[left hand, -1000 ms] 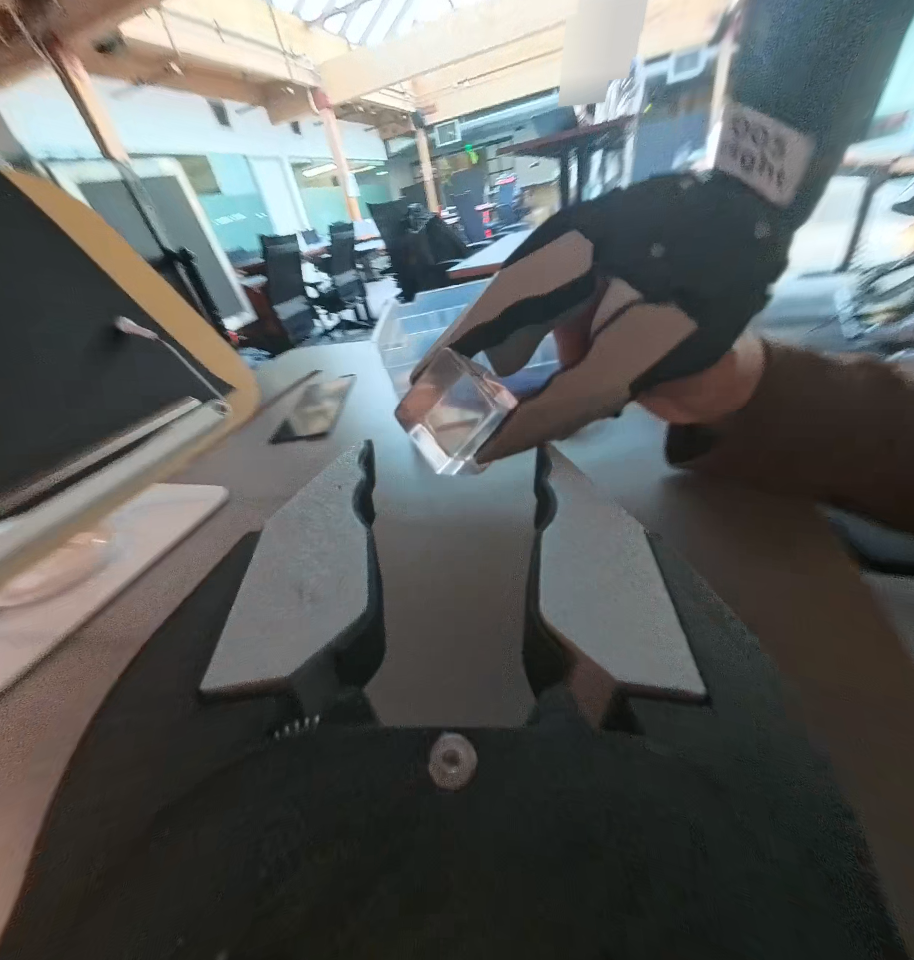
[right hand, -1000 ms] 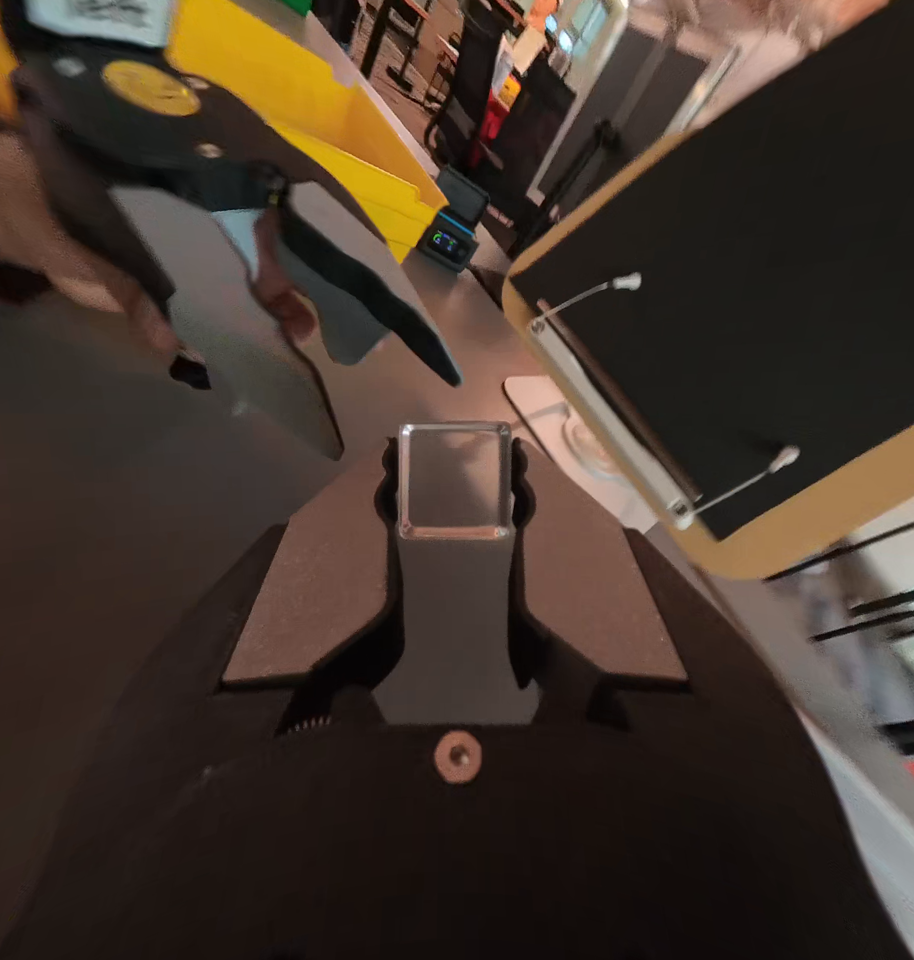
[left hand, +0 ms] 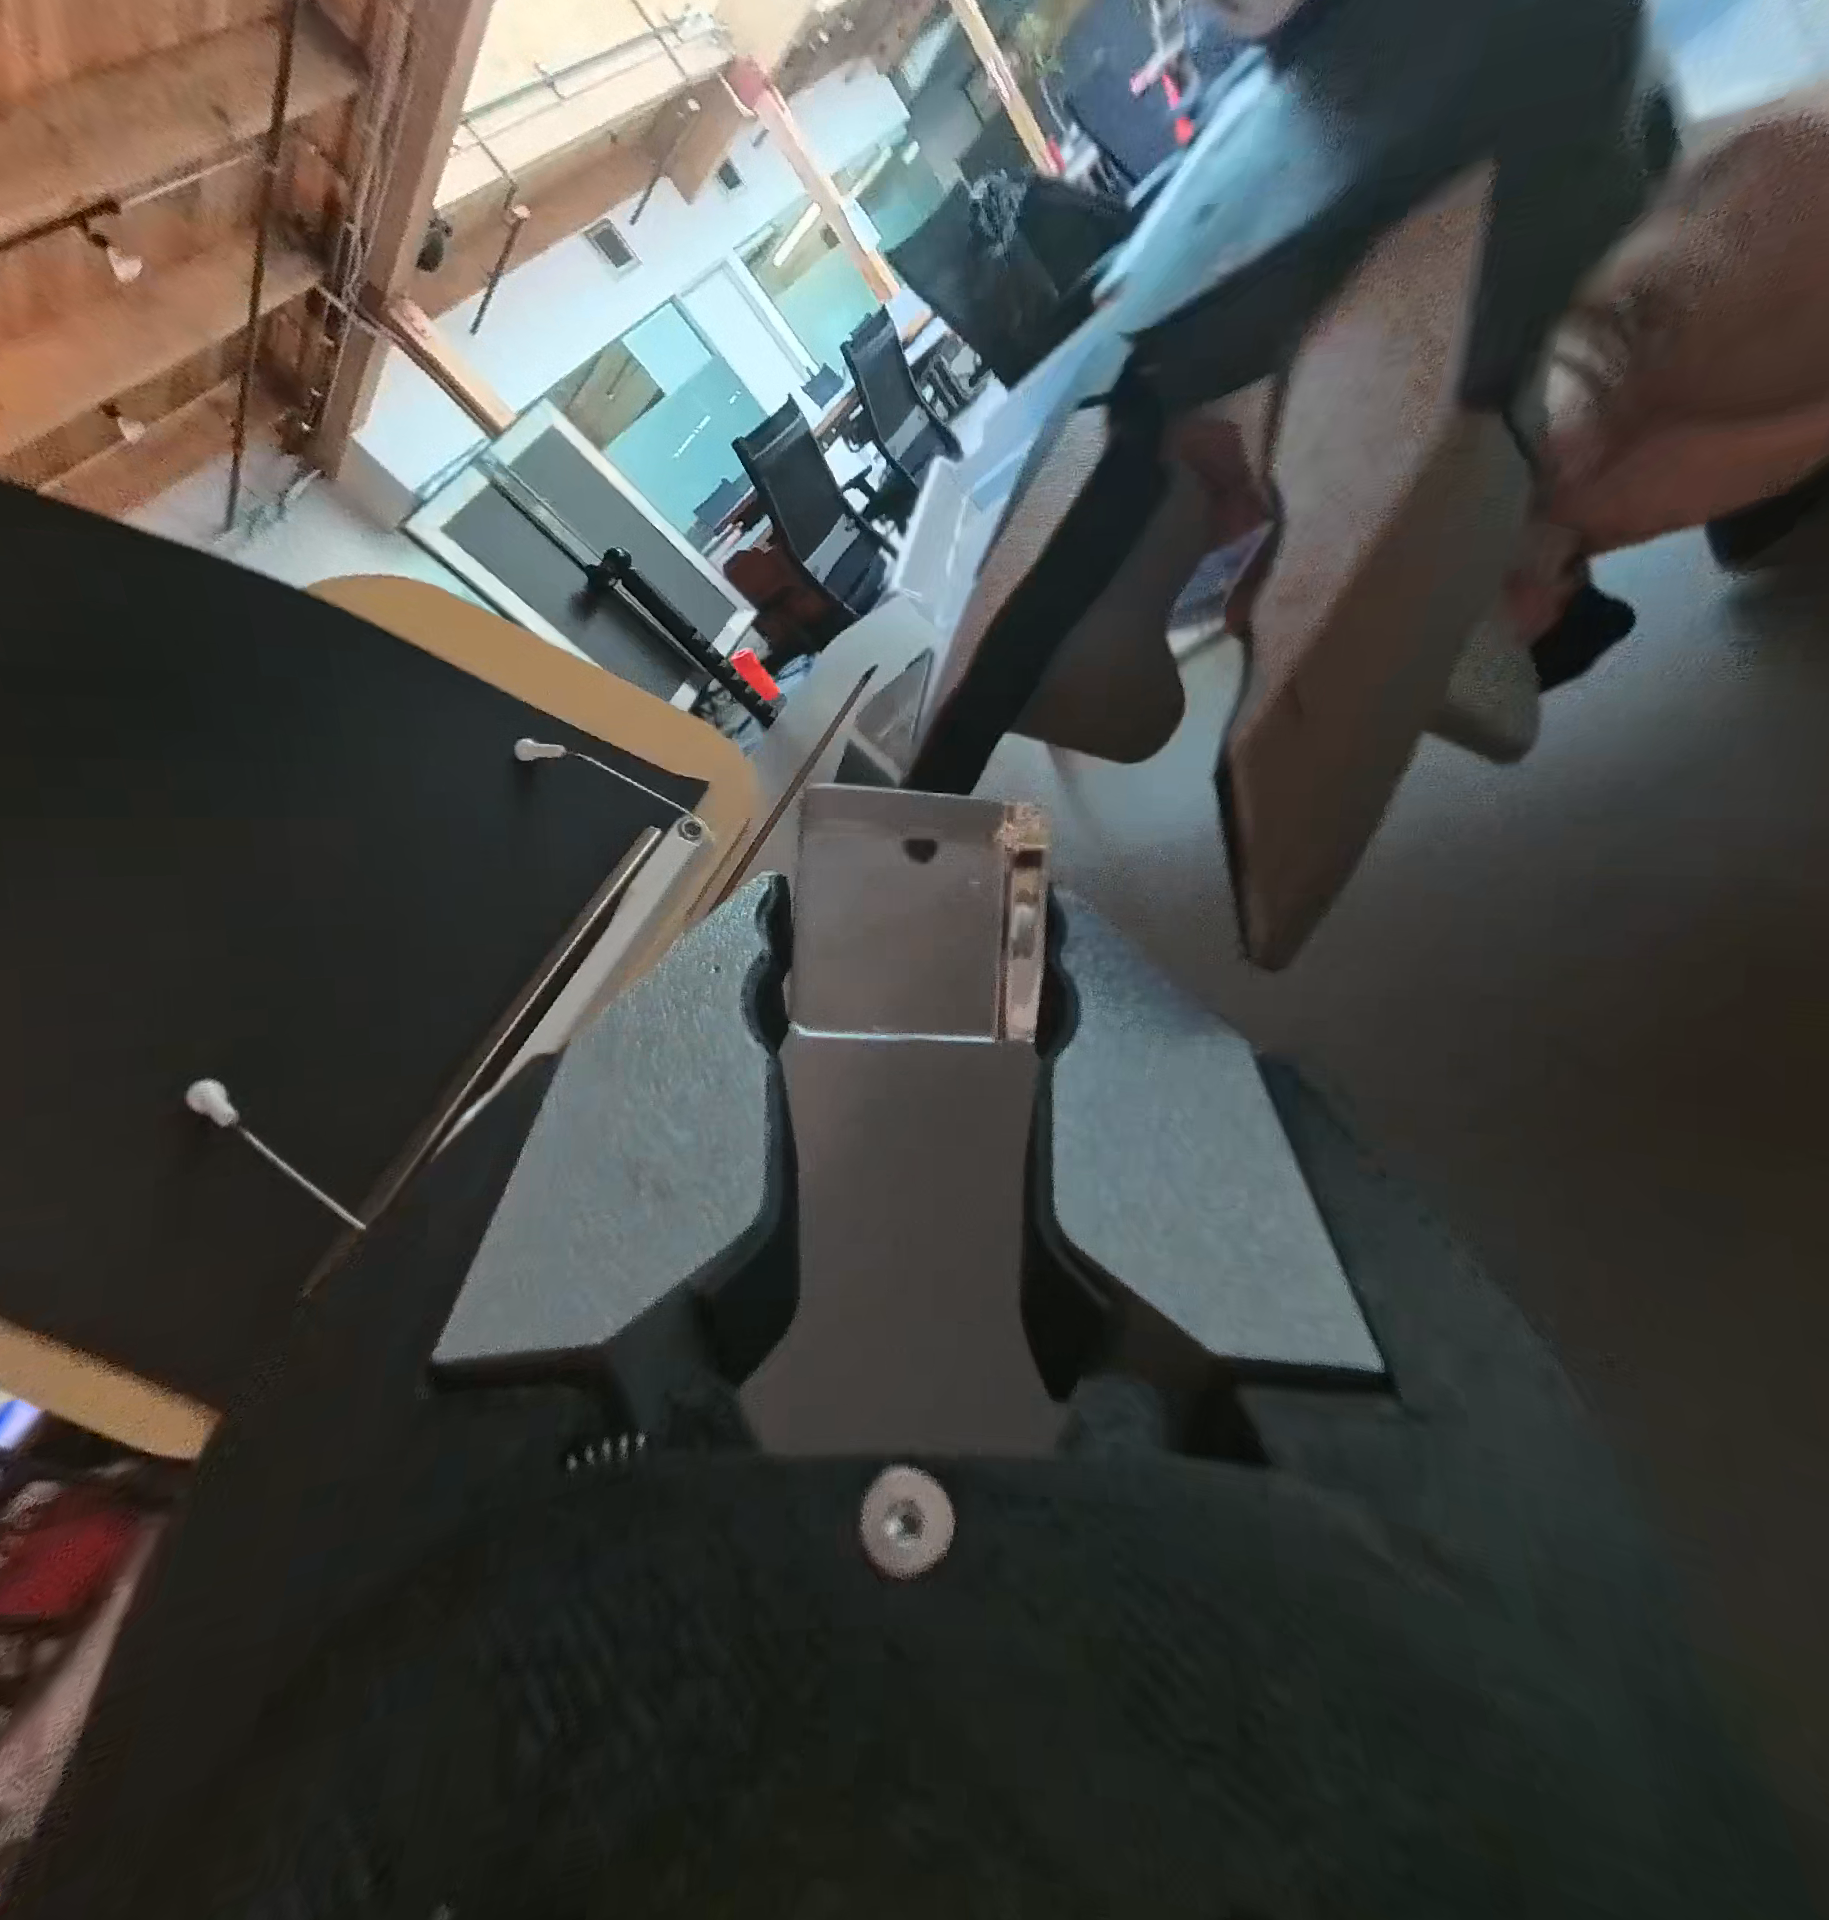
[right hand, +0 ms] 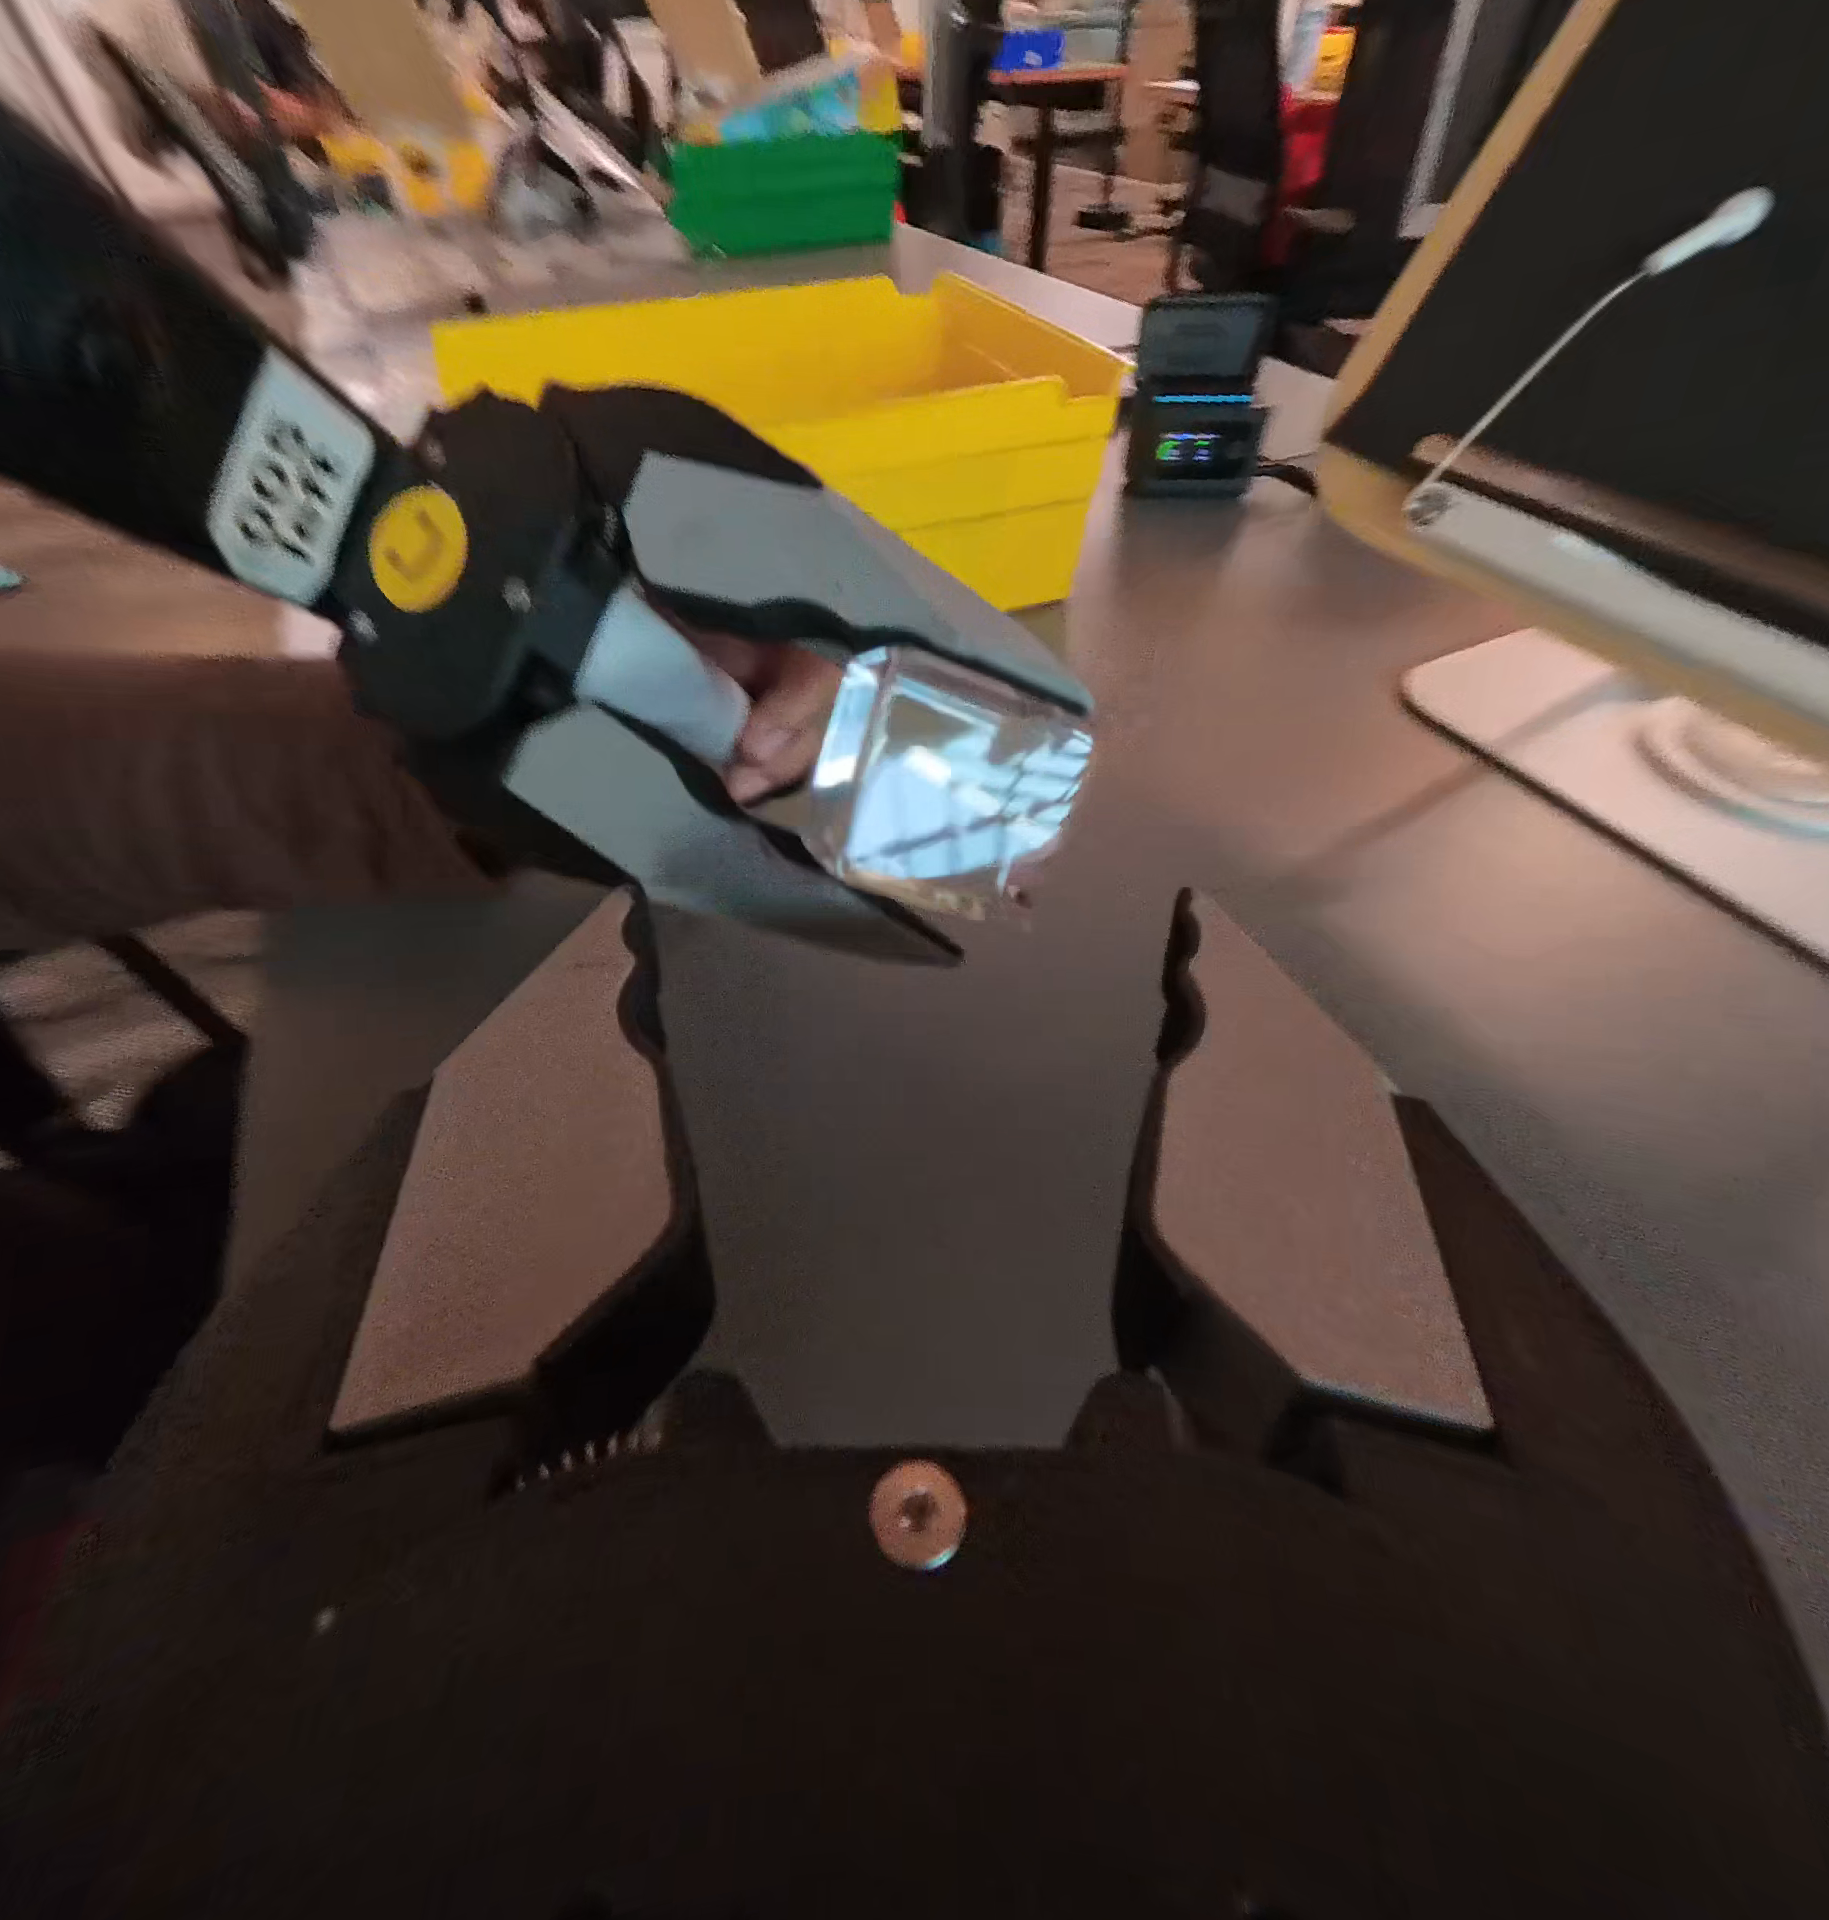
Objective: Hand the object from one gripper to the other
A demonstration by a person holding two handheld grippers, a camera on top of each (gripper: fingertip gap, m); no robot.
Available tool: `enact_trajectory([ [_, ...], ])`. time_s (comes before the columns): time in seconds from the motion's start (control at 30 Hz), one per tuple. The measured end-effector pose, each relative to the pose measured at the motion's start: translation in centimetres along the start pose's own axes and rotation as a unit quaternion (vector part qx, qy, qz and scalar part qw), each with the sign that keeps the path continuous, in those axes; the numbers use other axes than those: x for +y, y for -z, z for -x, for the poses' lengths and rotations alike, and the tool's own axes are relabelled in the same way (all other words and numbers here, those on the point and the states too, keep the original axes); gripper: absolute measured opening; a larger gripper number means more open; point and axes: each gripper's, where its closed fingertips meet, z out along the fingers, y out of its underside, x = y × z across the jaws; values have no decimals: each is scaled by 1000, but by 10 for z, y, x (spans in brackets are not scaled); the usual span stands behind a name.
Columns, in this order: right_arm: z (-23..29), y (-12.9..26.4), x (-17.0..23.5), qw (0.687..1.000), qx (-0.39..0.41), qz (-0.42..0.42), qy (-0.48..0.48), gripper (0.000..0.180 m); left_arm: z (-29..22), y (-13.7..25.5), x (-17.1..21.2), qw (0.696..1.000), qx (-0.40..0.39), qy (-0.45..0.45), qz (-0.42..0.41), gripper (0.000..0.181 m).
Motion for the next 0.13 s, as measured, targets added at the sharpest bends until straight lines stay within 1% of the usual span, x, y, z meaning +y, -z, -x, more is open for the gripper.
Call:
enact_trajectory([
  [0.03,1,-2,-1,1000,-13,-9,-18,94,-4,-2,3,1000,2,-20,9,43],
  [0.13,-1,-8,-2,996,-30,-24,-80,80,-12,-5,9,997,3,-72,30,44],
])
